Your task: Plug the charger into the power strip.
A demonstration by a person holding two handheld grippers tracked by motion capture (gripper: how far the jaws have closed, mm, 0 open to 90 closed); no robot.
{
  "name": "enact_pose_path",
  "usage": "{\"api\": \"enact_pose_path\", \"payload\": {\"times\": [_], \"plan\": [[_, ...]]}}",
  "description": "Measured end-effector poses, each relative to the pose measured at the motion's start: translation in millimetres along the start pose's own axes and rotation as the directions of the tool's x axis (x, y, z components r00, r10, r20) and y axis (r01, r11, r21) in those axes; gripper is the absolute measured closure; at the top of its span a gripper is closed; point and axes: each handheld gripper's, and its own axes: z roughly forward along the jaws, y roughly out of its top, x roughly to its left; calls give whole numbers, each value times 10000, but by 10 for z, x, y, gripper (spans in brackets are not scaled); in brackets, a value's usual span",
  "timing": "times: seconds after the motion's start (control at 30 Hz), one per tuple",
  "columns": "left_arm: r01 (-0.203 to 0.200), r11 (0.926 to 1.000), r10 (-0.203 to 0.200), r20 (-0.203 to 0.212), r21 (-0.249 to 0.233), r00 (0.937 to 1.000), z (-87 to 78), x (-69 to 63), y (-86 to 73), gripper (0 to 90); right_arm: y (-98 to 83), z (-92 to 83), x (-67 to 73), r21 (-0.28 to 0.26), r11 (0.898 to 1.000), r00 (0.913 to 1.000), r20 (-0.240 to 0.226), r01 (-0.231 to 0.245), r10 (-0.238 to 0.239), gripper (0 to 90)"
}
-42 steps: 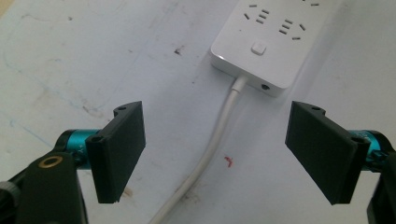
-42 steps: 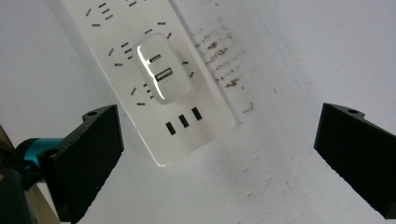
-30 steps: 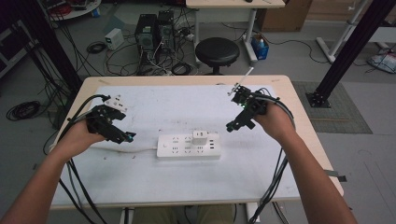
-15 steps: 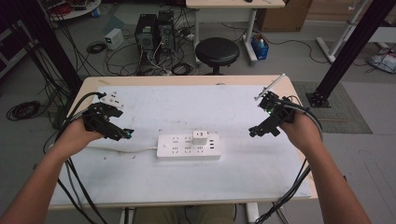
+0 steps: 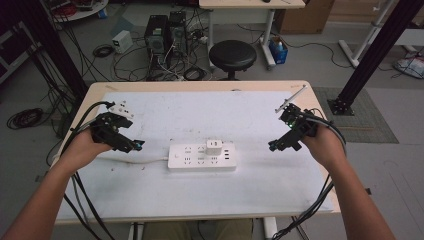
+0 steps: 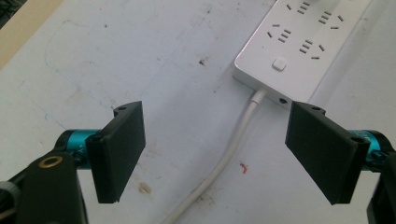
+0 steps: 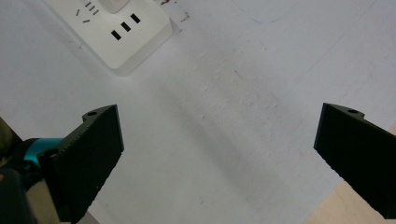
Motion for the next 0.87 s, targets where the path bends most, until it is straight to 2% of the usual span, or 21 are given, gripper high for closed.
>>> {"api": "enact_pose_path", "payload": {"times": [0.57, 0.87], "plan": [[-64, 9999, 65, 84, -85, 9999, 62, -25, -8, 201, -30, 82, 62, 47, 9999, 9998, -155, 89, -88, 7], [32, 9999, -31, 62, -163, 10000, 64, -16, -38, 201, -55, 101, 67, 21, 10000, 9998, -167, 54, -54, 7]]}}
